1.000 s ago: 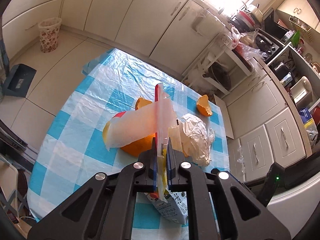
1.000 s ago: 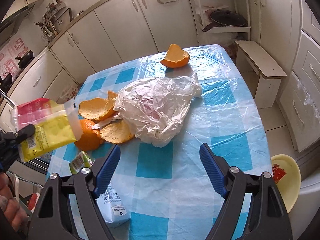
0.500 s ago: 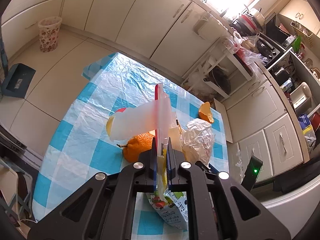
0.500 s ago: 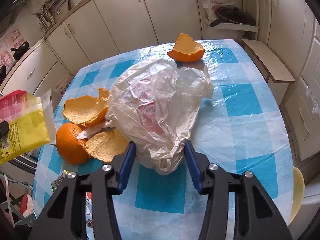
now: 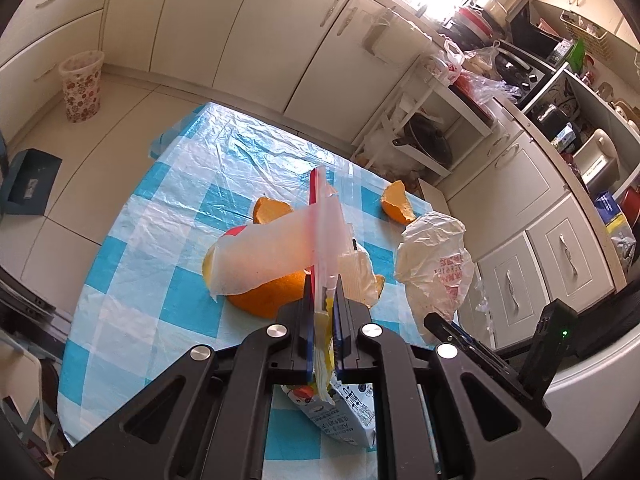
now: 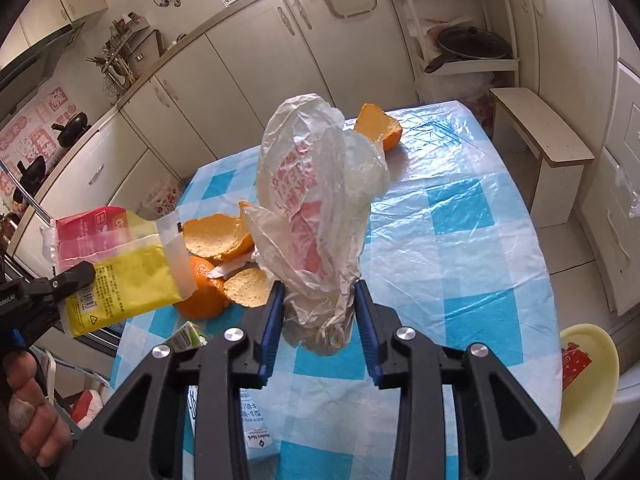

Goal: Collect trash
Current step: 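Grasp the white plastic bag with the right gripper while the left holds the wrapper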

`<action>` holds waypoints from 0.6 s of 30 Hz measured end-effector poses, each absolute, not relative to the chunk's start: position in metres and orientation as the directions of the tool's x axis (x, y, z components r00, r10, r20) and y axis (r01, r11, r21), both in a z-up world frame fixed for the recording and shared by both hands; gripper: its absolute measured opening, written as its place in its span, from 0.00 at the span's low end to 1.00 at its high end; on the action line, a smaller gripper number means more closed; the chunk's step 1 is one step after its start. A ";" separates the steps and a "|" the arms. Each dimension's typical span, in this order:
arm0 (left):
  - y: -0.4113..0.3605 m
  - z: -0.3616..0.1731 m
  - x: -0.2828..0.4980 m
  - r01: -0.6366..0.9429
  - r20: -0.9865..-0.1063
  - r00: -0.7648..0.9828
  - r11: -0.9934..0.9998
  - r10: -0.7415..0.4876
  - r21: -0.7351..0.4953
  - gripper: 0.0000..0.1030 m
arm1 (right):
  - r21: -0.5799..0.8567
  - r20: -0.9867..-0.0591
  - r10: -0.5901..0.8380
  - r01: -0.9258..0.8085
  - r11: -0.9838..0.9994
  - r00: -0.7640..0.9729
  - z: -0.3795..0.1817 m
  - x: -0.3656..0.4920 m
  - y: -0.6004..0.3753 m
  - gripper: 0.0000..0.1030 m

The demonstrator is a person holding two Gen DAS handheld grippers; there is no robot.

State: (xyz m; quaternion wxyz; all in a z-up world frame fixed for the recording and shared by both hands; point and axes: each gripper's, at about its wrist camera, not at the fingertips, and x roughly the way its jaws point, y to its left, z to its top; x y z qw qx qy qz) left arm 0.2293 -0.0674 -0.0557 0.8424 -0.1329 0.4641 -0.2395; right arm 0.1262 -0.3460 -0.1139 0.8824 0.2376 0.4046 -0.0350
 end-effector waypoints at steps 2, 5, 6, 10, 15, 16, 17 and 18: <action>-0.076 -0.056 0.224 0.299 -0.722 0.459 0.855 -0.518 -0.424 0.07 | 0.393 -0.730 0.129 0.258 0.883 0.671 -0.113 0.123 -0.348 0.34; -0.089 -0.054 0.214 0.331 -0.725 0.471 0.862 -0.503 -0.384 0.07 | 0.400 -0.726 0.131 0.261 0.878 0.675 -0.111 0.114 -0.353 0.34; -0.093 -0.053 0.211 0.342 -0.724 0.476 0.864 -0.499 -0.370 0.07 | 0.401 -0.725 0.131 0.261 0.878 0.676 -0.111 0.113 -0.355 0.34; -0.111 -0.051 0.196 0.387 -0.723 0.495 0.867 -0.482 -0.313 0.07 | 0.402 -0.722 0.130 0.260 0.878 0.680 -0.107 0.105 -0.360 0.35; -0.129 -0.053 0.184 0.426 -0.731 0.484 0.860 -0.480 -0.283 0.07 | 0.400 -0.722 0.119 0.271 0.876 0.682 -0.106 0.093 -0.367 0.35; -0.132 -0.053 0.182 0.432 -0.733 0.484 0.859 -0.478 -0.275 0.07 | 0.399 -0.722 0.116 0.274 0.875 0.682 -0.107 0.091 -0.369 0.35; -0.135 -0.053 0.180 0.439 -0.733 0.486 0.858 -0.476 -0.266 0.07 | 0.398 -0.723 0.113 0.278 0.874 0.681 -0.107 0.089 -0.371 0.35; -0.137 -0.054 0.177 0.445 -0.734 0.488 0.858 -0.473 -0.257 0.07 | 0.397 -0.724 0.108 0.283 0.873 0.681 -0.107 0.086 -0.373 0.35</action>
